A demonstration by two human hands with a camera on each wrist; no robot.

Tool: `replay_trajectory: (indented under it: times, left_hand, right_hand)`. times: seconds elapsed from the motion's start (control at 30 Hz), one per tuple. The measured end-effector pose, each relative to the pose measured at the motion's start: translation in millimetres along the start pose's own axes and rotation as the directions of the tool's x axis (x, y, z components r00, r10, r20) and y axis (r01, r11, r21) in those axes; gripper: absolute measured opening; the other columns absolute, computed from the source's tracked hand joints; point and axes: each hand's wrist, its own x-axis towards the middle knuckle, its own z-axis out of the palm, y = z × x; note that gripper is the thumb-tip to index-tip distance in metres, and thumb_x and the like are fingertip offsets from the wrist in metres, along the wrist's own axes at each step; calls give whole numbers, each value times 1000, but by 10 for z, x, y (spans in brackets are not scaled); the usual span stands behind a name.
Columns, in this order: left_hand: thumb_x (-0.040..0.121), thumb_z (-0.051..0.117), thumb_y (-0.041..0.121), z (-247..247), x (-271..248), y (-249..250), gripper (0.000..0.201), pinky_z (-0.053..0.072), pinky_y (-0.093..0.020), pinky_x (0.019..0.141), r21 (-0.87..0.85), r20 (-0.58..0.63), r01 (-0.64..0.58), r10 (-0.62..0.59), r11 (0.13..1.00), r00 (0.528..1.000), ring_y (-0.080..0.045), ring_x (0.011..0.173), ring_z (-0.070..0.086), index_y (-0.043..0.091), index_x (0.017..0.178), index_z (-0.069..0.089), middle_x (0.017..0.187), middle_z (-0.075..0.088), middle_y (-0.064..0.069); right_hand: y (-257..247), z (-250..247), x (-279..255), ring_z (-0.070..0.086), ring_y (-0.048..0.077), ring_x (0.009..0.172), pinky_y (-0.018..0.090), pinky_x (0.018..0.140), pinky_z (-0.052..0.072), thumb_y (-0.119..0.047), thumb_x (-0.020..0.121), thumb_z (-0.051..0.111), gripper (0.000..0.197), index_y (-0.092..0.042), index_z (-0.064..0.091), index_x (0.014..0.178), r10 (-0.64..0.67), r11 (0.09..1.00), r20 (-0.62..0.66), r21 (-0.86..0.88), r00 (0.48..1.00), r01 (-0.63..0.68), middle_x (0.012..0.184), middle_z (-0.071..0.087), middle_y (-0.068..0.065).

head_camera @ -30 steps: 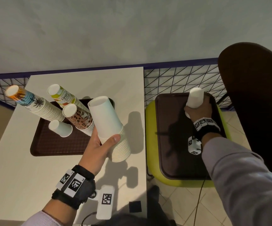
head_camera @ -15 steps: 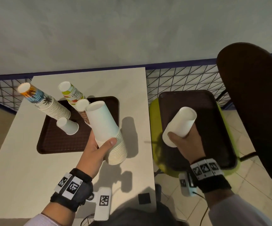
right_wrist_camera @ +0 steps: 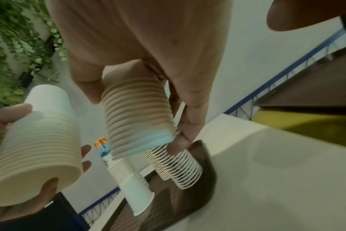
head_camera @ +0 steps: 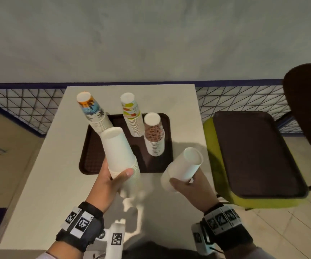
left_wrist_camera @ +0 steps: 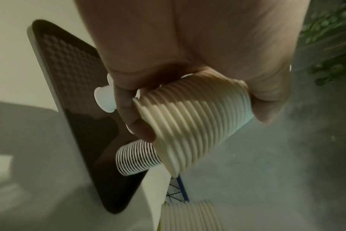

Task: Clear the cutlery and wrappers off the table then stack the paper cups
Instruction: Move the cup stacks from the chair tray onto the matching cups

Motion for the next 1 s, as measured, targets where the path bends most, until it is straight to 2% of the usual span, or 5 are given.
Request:
replay_trajectory:
  times: [0.1, 0.4, 0.6, 0.77, 1.0]
  left_hand:
    - [63, 78, 49, -411, 7, -12, 65, 59, -48, 77, 30, -12, 10, -9, 1000, 1000, -26, 106, 66, 53, 123, 52, 113, 69, 1]
    - [61, 77, 50, -1268, 14, 16, 51, 55, -54, 95, 24, -25, 30, -30, 999, 999, -21, 110, 64, 65, 107, 59, 108, 71, 11]
    - [63, 77, 50, -1458, 6, 39, 53, 52, -54, 100, 22, -32, 11, -10, 1000, 999, -12, 109, 65, 62, 110, 57, 112, 70, 15]
    - [63, 78, 48, -1576, 1, 23, 51, 51, -55, 102, 18, -43, 20, -19, 1000, 999, -16, 112, 65, 62, 108, 59, 112, 70, 13]
    - [62, 81, 46, -1666, 0, 4, 70, 49, -56, 105, -21, -51, 28, -29, 999, 998, -17, 116, 64, 44, 126, 53, 118, 69, 9]
  right_hand:
    - [-152, 511, 77, 64, -1, 104, 23, 83, 52, -44, 65, 85, 69, -34, 55, 126, 2, 999, 9, 32, 1000, -3, 113, 68, -16]
    - [-715, 1640, 564, 59, 2, 107, 20, 85, 47, -37, 74, 87, 72, -31, 49, 135, -69, 997, -7, 33, 998, 69, 117, 61, -17]
    - [-988, 2010, 1069, 63, 15, 113, 36, 99, 54, -48, 68, 85, 91, -23, 41, 144, -104, 995, -143, -8, 984, 104, 126, 64, -4]
    - [-1072, 2191, 1348, 52, 17, 122, 23, 96, 38, -28, 80, 85, 85, -11, 36, 148, -155, 985, -193, -110, 969, 136, 137, 57, 7]
    - [-911, 2485, 1611, 64, 23, 109, 26, 88, 50, -28, 74, 87, 68, -12, 52, 131, -188, 937, -170, -325, 967, 125, 117, 65, 6]
